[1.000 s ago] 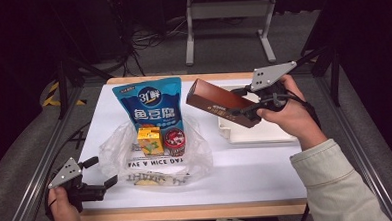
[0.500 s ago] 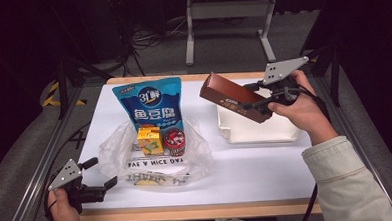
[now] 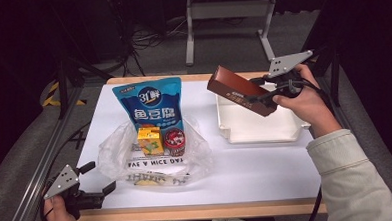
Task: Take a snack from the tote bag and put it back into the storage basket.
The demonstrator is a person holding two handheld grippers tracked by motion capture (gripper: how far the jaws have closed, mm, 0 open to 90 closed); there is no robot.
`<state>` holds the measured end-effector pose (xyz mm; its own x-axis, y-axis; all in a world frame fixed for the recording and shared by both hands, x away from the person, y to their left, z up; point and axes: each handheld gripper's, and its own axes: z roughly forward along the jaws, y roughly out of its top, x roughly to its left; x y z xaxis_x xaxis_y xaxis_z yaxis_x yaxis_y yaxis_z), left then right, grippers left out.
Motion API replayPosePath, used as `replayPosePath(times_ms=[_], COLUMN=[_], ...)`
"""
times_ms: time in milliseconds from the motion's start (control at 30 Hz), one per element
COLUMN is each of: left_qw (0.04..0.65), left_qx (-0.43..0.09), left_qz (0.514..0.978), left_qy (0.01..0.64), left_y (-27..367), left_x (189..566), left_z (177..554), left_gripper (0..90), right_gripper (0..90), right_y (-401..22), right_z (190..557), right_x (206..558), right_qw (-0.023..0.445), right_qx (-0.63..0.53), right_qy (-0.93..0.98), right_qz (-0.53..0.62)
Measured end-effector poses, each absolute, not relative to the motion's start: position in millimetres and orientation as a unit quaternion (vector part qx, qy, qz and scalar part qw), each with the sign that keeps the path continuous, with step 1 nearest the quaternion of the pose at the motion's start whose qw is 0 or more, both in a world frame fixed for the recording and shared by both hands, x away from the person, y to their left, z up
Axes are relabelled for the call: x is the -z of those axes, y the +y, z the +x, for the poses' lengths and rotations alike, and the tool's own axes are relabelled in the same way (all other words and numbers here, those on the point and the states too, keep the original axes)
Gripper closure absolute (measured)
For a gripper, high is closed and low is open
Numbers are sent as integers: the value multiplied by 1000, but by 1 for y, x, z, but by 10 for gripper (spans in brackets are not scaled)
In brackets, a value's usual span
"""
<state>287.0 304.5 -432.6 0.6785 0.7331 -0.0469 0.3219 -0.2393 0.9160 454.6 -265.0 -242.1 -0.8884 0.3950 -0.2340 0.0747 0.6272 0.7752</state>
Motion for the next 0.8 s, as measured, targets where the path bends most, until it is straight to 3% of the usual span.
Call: replayPosePath(times_ms=[800], left_qw=[528], left_qx=[-207], left_qz=[739], left_qy=[365], left_y=[302], left_x=[436], left_z=[281], left_gripper=[8], right_gripper=[430], right_y=[-297], right_z=[493], right_x=[261], right_qw=[200], right_qx=[-376], right_qy=[889], right_qz=[166])
